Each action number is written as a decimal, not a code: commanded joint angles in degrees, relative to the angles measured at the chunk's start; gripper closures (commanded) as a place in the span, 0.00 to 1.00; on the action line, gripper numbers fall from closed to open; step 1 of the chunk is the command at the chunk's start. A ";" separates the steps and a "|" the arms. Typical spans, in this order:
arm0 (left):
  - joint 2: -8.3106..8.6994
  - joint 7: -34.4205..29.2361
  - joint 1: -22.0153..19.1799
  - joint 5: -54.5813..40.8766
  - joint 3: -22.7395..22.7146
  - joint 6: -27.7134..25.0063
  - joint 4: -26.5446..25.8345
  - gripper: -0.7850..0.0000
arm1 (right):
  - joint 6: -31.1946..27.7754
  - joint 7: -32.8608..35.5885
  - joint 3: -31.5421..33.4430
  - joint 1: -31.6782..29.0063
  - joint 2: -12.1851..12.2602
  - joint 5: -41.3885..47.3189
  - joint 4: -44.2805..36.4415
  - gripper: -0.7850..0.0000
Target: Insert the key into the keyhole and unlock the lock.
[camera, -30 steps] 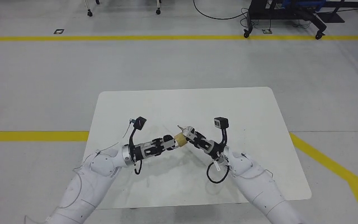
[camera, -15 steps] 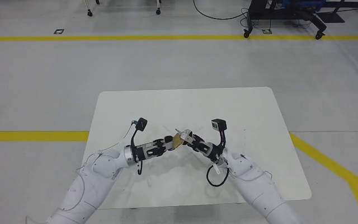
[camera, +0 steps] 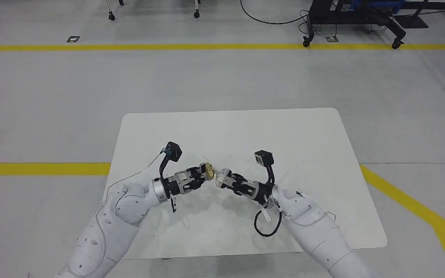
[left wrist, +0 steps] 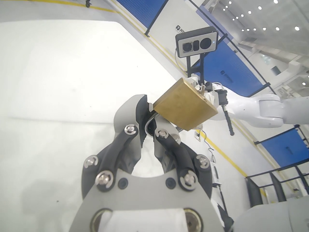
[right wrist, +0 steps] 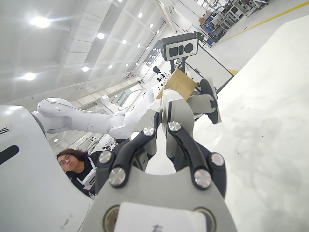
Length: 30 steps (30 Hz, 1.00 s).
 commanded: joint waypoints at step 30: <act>2.57 25.33 8.60 48.97 -9.21 7.03 -14.73 1.00 | 3.87 -4.92 10.88 -6.94 2.42 -23.17 -10.22 1.00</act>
